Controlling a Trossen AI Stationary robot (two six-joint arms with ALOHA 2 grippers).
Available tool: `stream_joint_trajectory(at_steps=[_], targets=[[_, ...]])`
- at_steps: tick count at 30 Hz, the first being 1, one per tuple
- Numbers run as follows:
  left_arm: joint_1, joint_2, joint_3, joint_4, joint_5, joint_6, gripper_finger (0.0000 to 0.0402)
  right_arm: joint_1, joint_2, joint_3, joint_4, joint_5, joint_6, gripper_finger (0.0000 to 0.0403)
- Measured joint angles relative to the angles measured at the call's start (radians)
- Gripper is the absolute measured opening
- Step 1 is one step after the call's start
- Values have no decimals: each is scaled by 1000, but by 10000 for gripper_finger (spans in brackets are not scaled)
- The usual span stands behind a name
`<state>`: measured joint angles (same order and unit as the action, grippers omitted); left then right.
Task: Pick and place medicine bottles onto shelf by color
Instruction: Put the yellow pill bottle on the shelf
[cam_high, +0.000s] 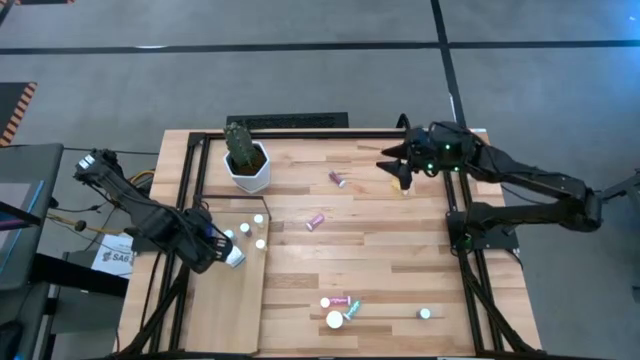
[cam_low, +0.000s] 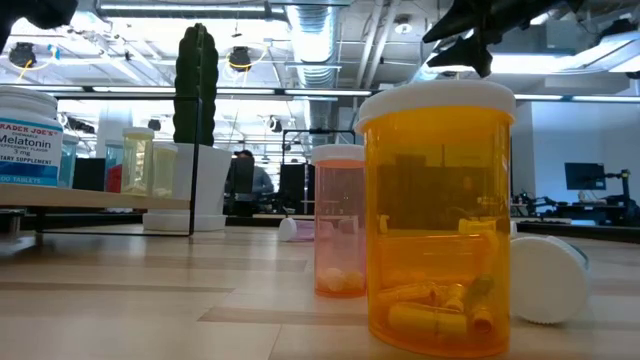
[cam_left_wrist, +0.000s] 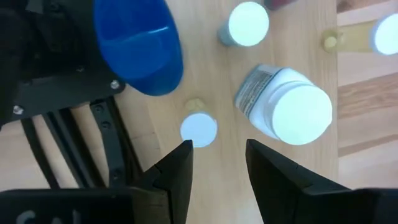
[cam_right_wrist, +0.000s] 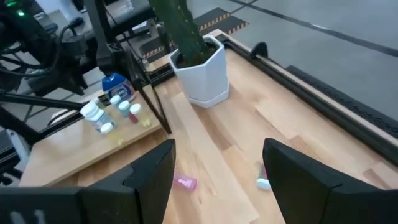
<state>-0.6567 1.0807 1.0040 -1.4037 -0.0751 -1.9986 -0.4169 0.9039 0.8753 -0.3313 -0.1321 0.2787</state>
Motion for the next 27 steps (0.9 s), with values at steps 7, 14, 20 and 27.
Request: stream_joint_trajectory(at_steps=[7,14,20,27], targets=[[0,0,84,-2,-167,32,134,-42,13,0,90,46,43,265],[0,0,201,11,-432,128,134,-100,35,92,-127,-28,11,265],[64,1,273,71,-609,308,134,-181,168,293,-623,-23,-101,265],[197,1,360,304,-681,757,134,-251,398,341,-947,92,-104,265]])
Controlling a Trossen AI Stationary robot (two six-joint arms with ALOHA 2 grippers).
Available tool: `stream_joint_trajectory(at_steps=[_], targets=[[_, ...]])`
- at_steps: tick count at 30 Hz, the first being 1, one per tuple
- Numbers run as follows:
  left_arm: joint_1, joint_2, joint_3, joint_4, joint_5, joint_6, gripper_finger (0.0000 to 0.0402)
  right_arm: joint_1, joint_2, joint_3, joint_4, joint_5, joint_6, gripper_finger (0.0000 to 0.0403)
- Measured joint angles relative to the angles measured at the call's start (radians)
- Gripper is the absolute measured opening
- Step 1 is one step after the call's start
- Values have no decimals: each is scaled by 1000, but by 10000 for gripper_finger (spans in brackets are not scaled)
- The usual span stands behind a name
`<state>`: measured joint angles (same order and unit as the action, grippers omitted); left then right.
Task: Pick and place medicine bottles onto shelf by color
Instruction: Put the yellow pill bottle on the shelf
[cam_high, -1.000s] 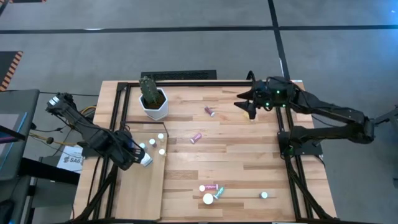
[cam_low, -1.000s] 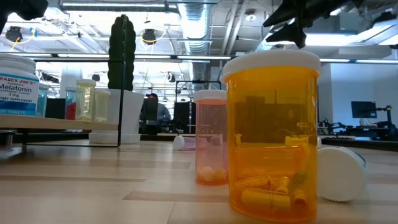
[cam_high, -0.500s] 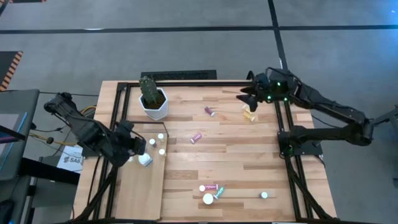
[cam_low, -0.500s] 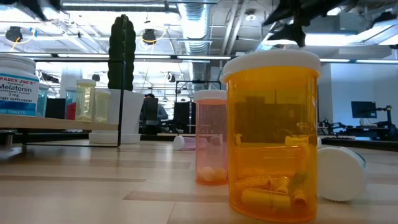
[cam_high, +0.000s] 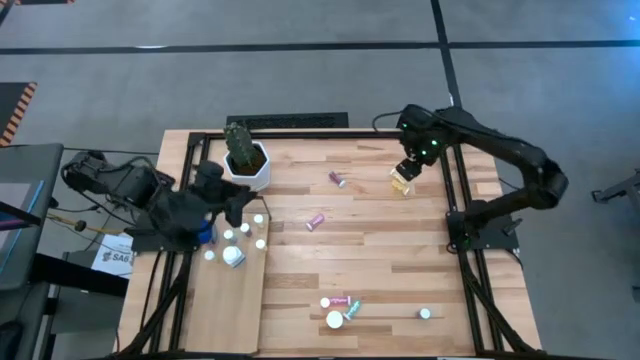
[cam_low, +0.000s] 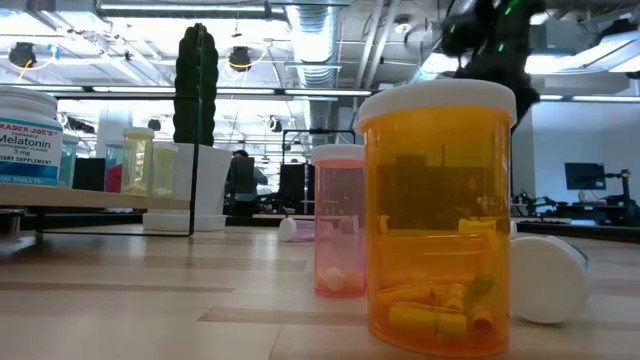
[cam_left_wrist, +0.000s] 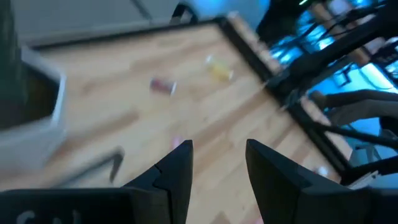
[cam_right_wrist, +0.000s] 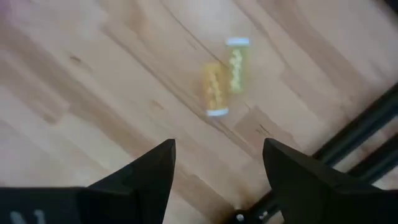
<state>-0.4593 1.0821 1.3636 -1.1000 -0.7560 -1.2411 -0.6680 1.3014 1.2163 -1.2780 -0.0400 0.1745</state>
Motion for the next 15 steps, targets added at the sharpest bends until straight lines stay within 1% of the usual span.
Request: stream_joint_trajectory(at_steps=[4,8,11,15], targets=[[57,0,40,105,-5,211,134,-33,93,-5,39,4,-33,265],[91,0,64,177,0,360,134,-55,170,-5,119,4,-62,265],[104,0,77,199,16,425,134,-74,216,-5,124,4,-68,265],[117,0,94,201,18,437,134,-82,255,-10,124,6,-97,265]])
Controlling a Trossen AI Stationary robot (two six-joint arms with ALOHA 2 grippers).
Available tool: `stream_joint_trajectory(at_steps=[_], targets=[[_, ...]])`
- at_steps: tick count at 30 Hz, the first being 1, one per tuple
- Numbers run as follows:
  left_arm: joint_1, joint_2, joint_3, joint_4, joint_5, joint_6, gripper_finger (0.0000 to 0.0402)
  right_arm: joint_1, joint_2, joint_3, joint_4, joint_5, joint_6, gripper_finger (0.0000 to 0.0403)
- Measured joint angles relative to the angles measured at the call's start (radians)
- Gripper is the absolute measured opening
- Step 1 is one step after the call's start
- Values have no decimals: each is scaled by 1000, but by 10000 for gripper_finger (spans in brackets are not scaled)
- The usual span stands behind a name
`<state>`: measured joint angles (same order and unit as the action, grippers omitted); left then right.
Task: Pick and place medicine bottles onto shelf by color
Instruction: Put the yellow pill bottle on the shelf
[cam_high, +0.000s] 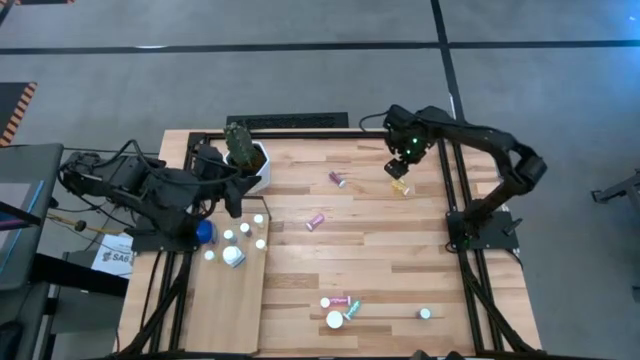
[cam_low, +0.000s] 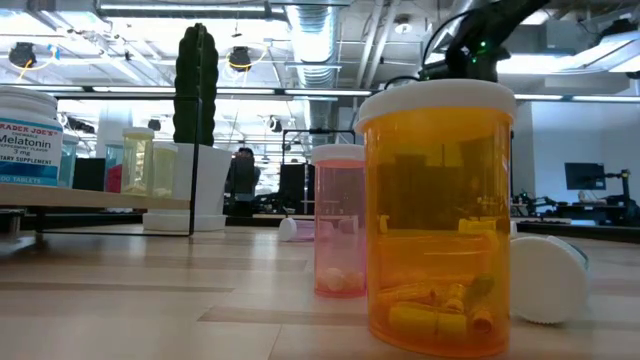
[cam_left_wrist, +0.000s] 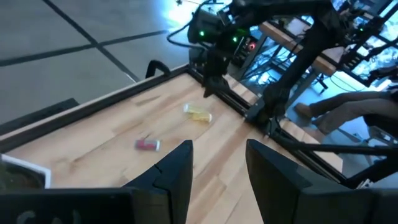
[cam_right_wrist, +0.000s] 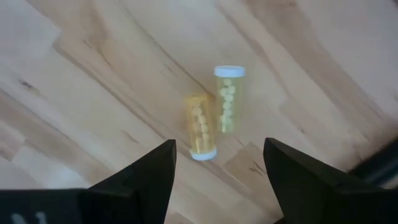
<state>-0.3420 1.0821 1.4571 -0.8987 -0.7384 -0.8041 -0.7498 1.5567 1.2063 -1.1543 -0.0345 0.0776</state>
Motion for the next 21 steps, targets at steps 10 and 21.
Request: stream_joint_trajectory(at_steps=[10,21], targets=[[13,0,2,3,-83,-12,134,-45,-59,-232,217,-13,-32,265],[90,-1,2,43,-81,29,134,-82,-64,-366,405,-16,27,265]])
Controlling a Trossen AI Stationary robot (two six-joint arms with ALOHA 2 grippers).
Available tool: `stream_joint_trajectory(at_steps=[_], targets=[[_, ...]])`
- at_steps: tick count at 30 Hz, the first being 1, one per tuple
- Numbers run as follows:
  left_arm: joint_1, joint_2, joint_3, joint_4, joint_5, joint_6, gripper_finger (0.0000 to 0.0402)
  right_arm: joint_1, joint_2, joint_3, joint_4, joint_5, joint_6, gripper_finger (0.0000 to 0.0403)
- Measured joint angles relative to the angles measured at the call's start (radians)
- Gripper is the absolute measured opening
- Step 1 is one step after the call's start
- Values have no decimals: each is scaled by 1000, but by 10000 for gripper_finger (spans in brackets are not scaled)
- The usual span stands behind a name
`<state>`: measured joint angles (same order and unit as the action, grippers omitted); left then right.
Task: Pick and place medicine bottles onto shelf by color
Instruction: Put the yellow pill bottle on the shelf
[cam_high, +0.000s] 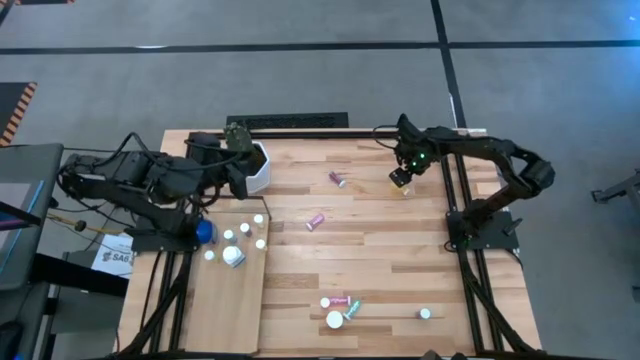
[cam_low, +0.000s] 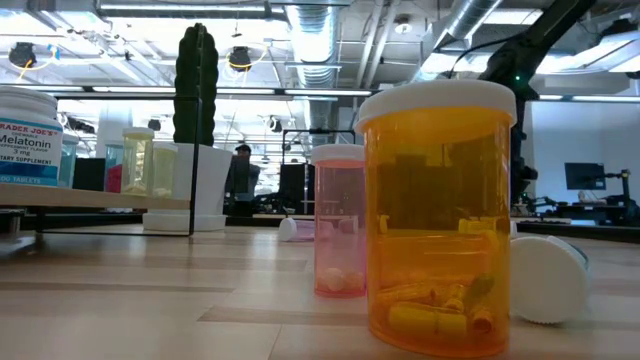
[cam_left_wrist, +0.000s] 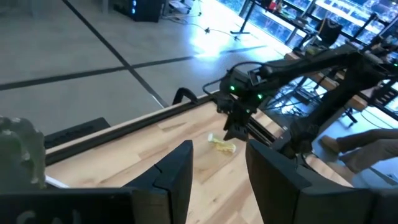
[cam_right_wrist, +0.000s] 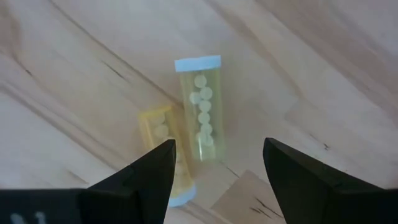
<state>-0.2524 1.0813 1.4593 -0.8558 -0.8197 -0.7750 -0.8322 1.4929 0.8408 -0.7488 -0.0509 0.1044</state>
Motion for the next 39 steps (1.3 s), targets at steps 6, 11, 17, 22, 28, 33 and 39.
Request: stream_joint_trajectory(at_steps=[6,11,17,22,28,33,39], targets=[[15,0,0,0,5,14,134,0,0,-46,53,1,2,265],[16,0,0,0,8,19,134,0,0,-95,126,1,26,265],[16,0,0,0,8,20,134,0,0,-130,194,6,27,263],[16,0,0,0,8,23,134,0,0,-155,226,13,29,232],[16,0,0,0,9,46,134,-1,-1,-159,235,19,29,171],[16,0,0,0,7,79,134,-1,-1,-152,228,19,29,117],[16,0,0,1,-1,98,134,1,0,-103,217,-10,29,88]])
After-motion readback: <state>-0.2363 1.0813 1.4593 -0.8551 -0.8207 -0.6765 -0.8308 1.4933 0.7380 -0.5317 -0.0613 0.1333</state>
